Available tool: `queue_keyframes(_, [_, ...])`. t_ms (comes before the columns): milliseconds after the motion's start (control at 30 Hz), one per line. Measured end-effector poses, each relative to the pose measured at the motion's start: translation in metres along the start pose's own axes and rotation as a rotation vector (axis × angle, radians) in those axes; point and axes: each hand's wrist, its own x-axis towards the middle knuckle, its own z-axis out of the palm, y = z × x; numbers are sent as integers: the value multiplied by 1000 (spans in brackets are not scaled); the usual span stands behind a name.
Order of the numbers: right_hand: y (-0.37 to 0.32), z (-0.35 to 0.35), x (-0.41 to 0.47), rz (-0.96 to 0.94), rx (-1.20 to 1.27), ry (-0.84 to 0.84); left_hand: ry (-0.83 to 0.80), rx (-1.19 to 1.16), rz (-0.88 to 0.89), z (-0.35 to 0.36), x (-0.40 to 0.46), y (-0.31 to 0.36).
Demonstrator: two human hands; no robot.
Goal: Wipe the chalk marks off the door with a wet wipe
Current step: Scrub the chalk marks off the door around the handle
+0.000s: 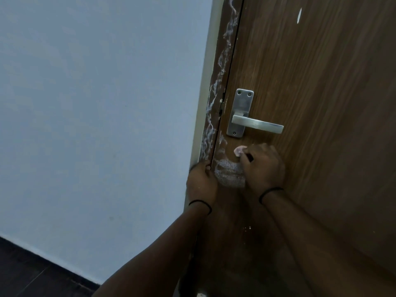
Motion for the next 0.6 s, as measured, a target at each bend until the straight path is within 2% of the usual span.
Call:
queue_keyframes(67, [-10, 3, 4, 12, -2, -22, -12, -6, 7, 2, -1, 1])
queue_keyframes(200, [-8, 9, -16, -86, -35, -220, -15, 11, -16, 2, -2, 2])
queue_keyframes(400, [15, -2, -12, 22, -24, -49, -15, 10, -14, 4, -6, 3])
queue_keyframes(567, [4, 4, -26, -80, -62, -261, -7, 14, -5, 3, -6, 0])
queue_keyframes(600, [10, 2, -30, -79, -61, -259, -8, 22, -14, 3, -6, -1])
